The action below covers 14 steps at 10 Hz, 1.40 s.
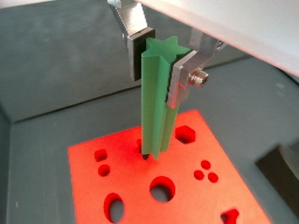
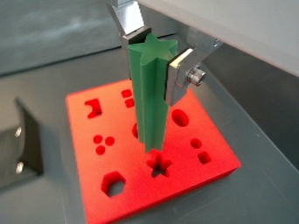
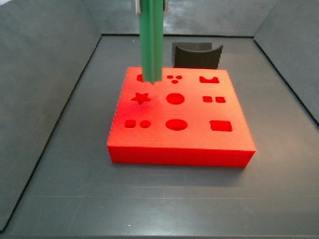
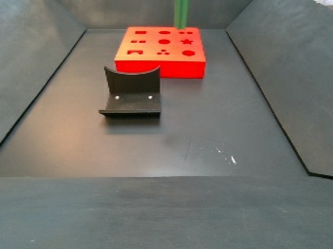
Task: Insert the star object.
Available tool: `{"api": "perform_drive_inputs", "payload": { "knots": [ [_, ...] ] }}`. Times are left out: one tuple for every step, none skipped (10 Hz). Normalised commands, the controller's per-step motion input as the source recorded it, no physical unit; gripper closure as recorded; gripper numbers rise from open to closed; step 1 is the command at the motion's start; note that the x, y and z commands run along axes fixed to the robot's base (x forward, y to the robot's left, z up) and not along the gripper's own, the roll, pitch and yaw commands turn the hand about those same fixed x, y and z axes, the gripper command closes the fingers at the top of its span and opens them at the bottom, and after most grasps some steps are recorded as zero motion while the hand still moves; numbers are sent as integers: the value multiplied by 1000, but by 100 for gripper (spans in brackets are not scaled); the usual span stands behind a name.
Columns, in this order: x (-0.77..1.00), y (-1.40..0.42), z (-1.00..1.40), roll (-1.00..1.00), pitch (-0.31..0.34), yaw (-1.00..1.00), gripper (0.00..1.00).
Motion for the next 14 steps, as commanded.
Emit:
{"api": "perform_drive_inputs", "payload": {
  "knots": [
    [9,0,-151,24,0,520,100],
    [0,0,0,0,0,40,100],
    [0,-71,-43,0,0,194,100],
    [-351,0,-306,63,0,91,100],
    [-234,0,-209,27,0,71,100],
    [-134,0,-160,7,0,109,100],
    [0,-63,-31,0,0,123,100],
    [143,-200,-20,0,0,117,100],
    [40,-197,-94,6,0,89,100],
    [23,-160,-180,20,0,106,100],
    [80,-71,-254,21,0,126,100],
    [97,-26,-269,14,0,114,100],
    [289,0,-246,0,0,114,100],
    [303,0,-243,0,0,77,100]
  ]
}}
